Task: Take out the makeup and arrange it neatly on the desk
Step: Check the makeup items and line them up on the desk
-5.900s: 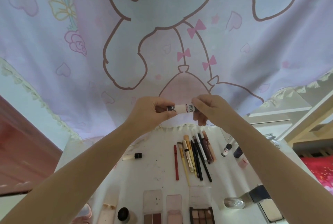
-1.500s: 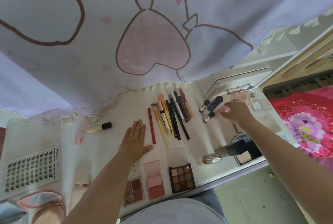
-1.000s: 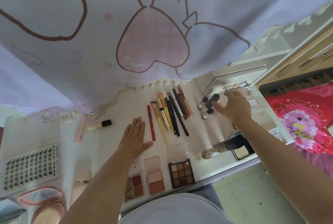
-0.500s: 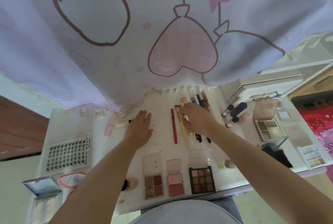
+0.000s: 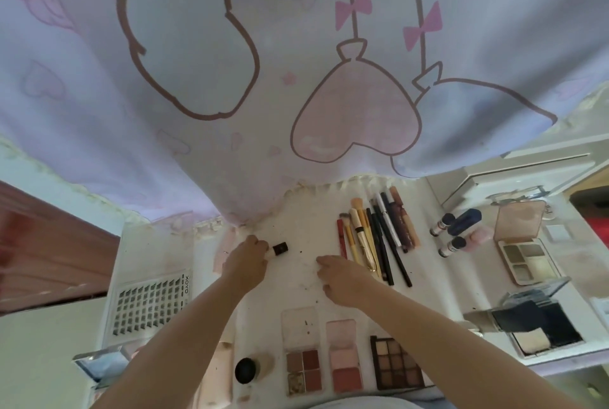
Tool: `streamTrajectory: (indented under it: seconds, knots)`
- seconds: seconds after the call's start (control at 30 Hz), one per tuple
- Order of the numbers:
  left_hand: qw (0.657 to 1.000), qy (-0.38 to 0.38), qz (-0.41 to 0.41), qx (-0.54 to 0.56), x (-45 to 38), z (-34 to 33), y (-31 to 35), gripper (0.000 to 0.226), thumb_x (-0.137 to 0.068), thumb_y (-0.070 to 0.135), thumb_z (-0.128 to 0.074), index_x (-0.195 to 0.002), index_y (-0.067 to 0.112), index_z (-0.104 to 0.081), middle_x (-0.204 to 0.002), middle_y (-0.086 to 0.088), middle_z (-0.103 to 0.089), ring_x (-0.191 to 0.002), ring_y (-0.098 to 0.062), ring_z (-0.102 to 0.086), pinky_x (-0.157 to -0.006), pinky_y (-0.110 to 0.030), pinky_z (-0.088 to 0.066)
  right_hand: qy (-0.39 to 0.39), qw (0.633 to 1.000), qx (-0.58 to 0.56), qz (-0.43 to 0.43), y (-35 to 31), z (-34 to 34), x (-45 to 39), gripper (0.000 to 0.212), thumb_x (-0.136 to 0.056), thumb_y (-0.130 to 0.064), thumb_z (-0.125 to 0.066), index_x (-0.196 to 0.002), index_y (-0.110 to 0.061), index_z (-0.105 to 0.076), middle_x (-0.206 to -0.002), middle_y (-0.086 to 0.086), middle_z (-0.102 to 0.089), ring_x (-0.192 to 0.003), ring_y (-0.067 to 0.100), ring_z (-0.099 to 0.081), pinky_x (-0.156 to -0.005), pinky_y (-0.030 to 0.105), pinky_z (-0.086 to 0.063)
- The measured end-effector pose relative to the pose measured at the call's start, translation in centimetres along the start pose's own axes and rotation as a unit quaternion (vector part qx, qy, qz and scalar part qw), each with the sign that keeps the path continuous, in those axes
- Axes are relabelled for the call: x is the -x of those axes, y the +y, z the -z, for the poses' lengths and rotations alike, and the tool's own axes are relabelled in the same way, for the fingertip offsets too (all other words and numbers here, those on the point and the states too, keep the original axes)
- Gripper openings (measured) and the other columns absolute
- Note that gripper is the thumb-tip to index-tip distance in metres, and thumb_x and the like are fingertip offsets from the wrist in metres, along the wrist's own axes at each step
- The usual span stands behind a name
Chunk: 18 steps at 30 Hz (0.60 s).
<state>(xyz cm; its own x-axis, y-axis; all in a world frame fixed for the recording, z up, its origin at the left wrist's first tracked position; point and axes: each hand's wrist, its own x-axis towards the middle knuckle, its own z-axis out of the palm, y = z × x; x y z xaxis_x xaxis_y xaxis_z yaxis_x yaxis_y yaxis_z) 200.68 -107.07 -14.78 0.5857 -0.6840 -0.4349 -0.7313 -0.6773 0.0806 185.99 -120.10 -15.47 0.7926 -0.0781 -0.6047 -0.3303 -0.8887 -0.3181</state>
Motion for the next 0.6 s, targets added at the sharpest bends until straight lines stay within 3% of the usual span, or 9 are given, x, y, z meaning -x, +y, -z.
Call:
streamTrajectory:
  seconds: [0.1,0.2,0.3,0.4,0.47,0.53,0.6]
  knots:
    - [0.993,-0.001,-0.082,0.084,0.3,0.5,1.5,0.035,-0.095,0.017,-0.042,-0.130,0.012,-0.044,-0.126,-0.007,-0.043,-0.107,-0.025,-0.054,-0.088,-0.026,-0.040,0.083,0.989,-0.125,0.002,-0.2,0.8,0.7,0.045,-0.099,-0.021,-0.030,-0.141,-0.007,-0.027,-0.135,0.014,-0.045,-0.124,0.027,-0.045,-0.100,0.032,-0.039]
    - [0.978,0.035,-0.166,0.120,0.9,1.9,3.3,0.032,-0.096,0.020,-0.043,-0.127,0.012,-0.047,-0.119,-0.007,-0.051,-0.104,-0.022,-0.052,-0.086,-0.023,-0.038,0.210,0.938,-0.274,-0.015,-0.9,2.3,1.8,0.041,-0.099,-0.023,-0.030,-0.136,-0.006,-0.035,-0.096,0.013,-0.061,-0.086,0.024,-0.059,-0.076,0.030,-0.043]
    - [0.958,0.103,-0.253,0.092,1.6,3.8,4.4,0.037,-0.097,0.030,-0.034,-0.123,0.011,-0.051,-0.110,-0.005,-0.055,-0.094,-0.020,-0.054,-0.077,-0.022,-0.039,0.241,0.885,-0.395,-0.048,-1.1,4.3,2.9,0.028,-0.100,-0.023,-0.029,-0.096,-0.006,-0.052,-0.062,-0.001,-0.048,-0.053,0.010,-0.045,-0.055,0.019,-0.038]
    - [0.930,0.219,-0.290,0.053,2.1,6.1,5.6,0.038,-0.089,0.031,-0.033,-0.094,0.010,-0.064,-0.074,-0.001,-0.062,-0.056,-0.015,-0.058,-0.049,-0.023,-0.046,0.307,0.838,-0.444,-0.081,-1.2,6.6,4.6,0.034,-0.099,-0.023,-0.029,-0.072,-0.009,-0.044,-0.060,0.000,-0.040,-0.055,0.013,-0.038,-0.049,0.018,-0.030]
    - [0.919,0.276,-0.280,0.025,2.6,7.9,6.7,0.031,-0.085,0.027,-0.036,-0.073,0.014,-0.062,-0.052,0.004,-0.056,-0.037,-0.008,-0.051,-0.035,-0.015,-0.036,0.338,0.801,-0.484,-0.102,-1.6,8.5,6.0,0.042,-0.099,-0.029,-0.028,-0.061,-0.014,-0.038,-0.059,0.000,-0.039,-0.054,0.011,-0.038,-0.051,0.014,-0.032]
    - [0.914,0.313,-0.257,0.033,3.6,10.0,8.4,0.032,-0.085,0.025,-0.035,-0.065,0.015,-0.058,-0.043,0.005,-0.049,-0.032,-0.006,-0.043,-0.033,-0.008,-0.022,0.369,0.790,-0.479,-0.105,-1.9,10.5,7.7,0.050,-0.098,-0.034,-0.027,-0.054,-0.013,-0.034,-0.053,0.000,-0.037,-0.050,0.012,-0.038,-0.052,0.011,-0.034]
    - [0.902,0.337,-0.245,0.116,4.7,11.9,10.2,0.035,-0.089,0.025,-0.031,-0.059,0.017,-0.048,-0.043,0.008,-0.035,-0.034,-0.006,-0.034,-0.039,-0.006,-0.016,0.404,0.778,-0.473,-0.083,-2.0,12.2,9.6,0.049,-0.097,-0.033,-0.031,-0.052,-0.014,-0.032,-0.051,0.000,-0.034,-0.048,0.012,-0.034,-0.052,0.019,-0.033]
